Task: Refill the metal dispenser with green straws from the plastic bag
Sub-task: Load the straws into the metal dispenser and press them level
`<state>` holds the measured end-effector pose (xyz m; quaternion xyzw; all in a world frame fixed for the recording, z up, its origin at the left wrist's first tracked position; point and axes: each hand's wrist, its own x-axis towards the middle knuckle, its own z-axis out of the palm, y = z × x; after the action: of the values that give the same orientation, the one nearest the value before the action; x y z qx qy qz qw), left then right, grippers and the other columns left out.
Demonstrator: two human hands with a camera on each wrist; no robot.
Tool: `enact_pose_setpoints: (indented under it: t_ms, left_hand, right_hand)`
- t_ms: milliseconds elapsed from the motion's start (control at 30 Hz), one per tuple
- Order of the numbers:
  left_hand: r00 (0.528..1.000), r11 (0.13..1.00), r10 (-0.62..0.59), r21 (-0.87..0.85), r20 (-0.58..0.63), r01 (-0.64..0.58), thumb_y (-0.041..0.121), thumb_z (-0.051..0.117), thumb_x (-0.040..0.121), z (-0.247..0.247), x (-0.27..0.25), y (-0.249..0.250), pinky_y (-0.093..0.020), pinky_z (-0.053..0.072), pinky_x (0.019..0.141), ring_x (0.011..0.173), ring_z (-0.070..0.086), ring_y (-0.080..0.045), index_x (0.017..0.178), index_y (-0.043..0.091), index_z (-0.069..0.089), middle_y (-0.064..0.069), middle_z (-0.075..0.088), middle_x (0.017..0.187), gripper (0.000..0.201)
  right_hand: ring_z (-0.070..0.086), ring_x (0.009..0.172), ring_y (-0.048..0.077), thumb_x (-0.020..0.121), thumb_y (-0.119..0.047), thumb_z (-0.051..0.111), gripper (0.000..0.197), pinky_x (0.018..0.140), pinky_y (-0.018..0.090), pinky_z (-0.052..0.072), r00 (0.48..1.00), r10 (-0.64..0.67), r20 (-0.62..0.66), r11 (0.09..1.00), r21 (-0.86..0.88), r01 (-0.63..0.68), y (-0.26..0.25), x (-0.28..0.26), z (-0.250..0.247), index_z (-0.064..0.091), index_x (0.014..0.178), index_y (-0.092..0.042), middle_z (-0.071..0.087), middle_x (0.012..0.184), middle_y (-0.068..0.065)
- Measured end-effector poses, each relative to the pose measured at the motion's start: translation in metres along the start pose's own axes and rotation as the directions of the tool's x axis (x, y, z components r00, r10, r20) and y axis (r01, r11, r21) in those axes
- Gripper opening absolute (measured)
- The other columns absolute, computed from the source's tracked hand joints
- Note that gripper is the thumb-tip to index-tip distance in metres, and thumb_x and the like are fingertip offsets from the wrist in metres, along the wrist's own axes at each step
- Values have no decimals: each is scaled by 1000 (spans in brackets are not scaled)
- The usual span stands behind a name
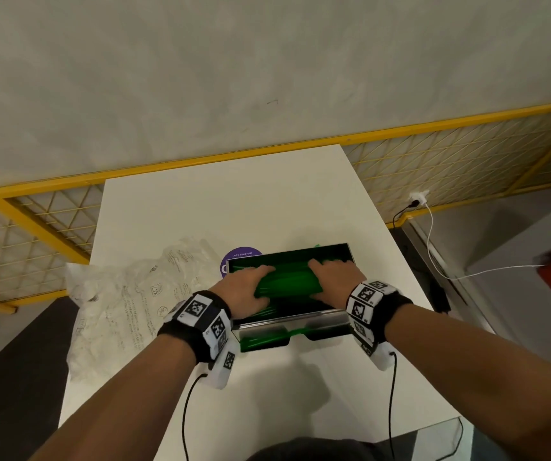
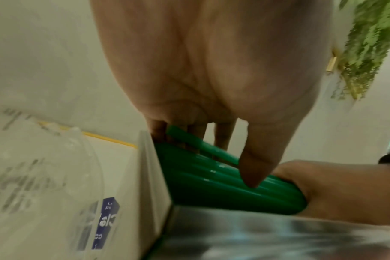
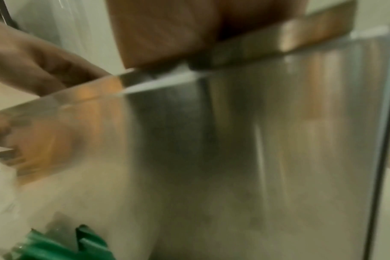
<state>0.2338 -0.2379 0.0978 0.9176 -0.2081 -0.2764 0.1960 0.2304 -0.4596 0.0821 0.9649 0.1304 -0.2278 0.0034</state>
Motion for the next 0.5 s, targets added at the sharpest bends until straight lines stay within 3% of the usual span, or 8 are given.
enact_pose_setpoints:
  t_ms: [100,233,333,433,500]
  left_hand:
    - [1000,996,16,93,-7,-15,20,44,96,5,-5,0,-36,37,107,130,42,-27,147,15,24,-11,39,146,55]
    - [1000,977,-21,211,-14,23,7,42,92,16,-2,1,-42,47,95,113,55,-33,144,22,34,-16,54,130,55]
    - [998,934,-48,356,46,28,14,42,96,18,0,8,-43,48,93,109,57,-33,142,21,37,-16,58,123,47]
    - [998,968,3,251,62,-19,38,35,99,19,-4,12,-41,45,95,114,54,-32,146,18,28,-15,55,129,51]
    - [999,993,48,107,3,-48,39,34,99,17,-7,10,-38,39,103,126,46,-29,148,17,22,-12,45,141,55]
  right_hand:
    - [48,119,31,83,-45,63,69,99,44,37,1000,20,-20,999,34,-19,-2,0,4,29,138,-19,50,131,11]
    - [41,124,30,79,-49,66,76,103,45,34,1000,-13,24,996,85,11,2,-4,1,30,139,-22,41,135,9]
    - [35,129,27,80,-55,63,78,107,45,29,997,-62,49,987,155,53,7,-9,-2,26,144,-28,35,140,6]
    - [25,137,26,87,-60,49,77,113,44,20,988,-125,96,985,132,112,9,-13,-3,14,149,-32,25,151,3]
    - [18,142,27,91,-60,39,72,116,44,14,977,-126,174,992,51,119,9,-13,-3,7,150,-34,17,157,1]
